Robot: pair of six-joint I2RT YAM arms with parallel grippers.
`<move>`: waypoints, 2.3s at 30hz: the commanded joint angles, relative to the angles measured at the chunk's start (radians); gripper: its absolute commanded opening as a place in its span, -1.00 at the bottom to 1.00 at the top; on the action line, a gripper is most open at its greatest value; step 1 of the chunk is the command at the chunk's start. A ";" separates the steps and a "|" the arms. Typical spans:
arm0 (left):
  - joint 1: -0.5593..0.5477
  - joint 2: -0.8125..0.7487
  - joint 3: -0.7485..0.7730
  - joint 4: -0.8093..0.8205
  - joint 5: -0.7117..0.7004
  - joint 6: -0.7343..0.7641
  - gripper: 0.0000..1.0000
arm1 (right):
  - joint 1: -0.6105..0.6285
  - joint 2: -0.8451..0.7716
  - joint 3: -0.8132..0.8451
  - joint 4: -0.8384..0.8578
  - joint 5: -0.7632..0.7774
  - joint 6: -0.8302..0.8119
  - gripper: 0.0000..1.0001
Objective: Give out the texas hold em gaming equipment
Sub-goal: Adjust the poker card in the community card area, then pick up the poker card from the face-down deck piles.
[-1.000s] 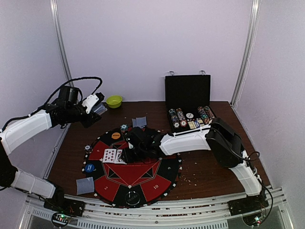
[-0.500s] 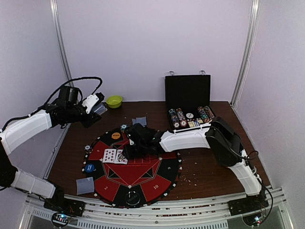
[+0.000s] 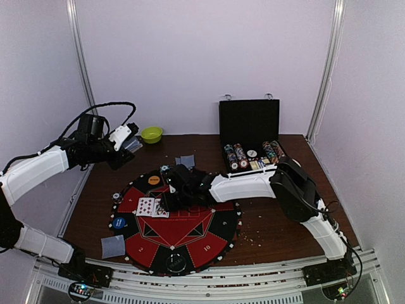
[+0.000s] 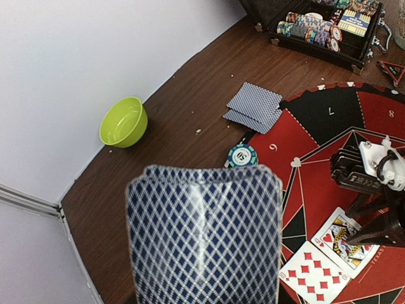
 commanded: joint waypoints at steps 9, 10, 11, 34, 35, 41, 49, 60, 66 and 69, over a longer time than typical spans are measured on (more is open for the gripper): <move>0.007 -0.023 0.015 0.050 0.045 0.018 -0.24 | -0.014 -0.020 0.098 -0.046 -0.053 -0.085 -0.16; 0.007 -0.023 0.011 0.050 0.064 0.025 -0.24 | -0.021 -0.044 0.101 -0.029 -0.111 -0.101 -0.15; 0.008 -0.023 0.007 0.046 0.088 0.034 -0.24 | -0.030 -0.069 0.096 -0.009 -0.168 -0.117 -0.13; -0.181 -0.023 -0.026 -0.102 0.307 0.238 -0.26 | -0.142 -0.312 0.047 -0.003 -0.548 -0.190 0.10; -0.181 -0.022 -0.026 -0.101 0.303 0.237 -0.26 | -0.136 -0.307 0.056 -0.009 -0.573 -0.203 0.14; -0.182 -0.028 -0.026 -0.100 0.304 0.243 -0.26 | -0.132 -0.268 0.075 -0.030 -0.542 -0.224 0.21; -0.182 -0.027 -0.029 -0.099 0.311 0.254 -0.26 | -0.131 -0.179 0.185 -0.149 -0.452 -0.263 -0.05; -0.182 -0.040 -0.042 -0.073 0.251 0.244 -0.27 | -0.142 -0.291 0.063 -0.189 -0.362 -0.303 -0.35; -0.181 -0.037 -0.038 -0.072 0.239 0.241 -0.27 | -0.143 -0.308 0.060 -0.189 -0.379 -0.299 -0.65; -0.182 -0.036 -0.041 -0.063 0.220 0.233 -0.26 | -0.143 -0.320 0.062 -0.202 -0.366 -0.296 -0.82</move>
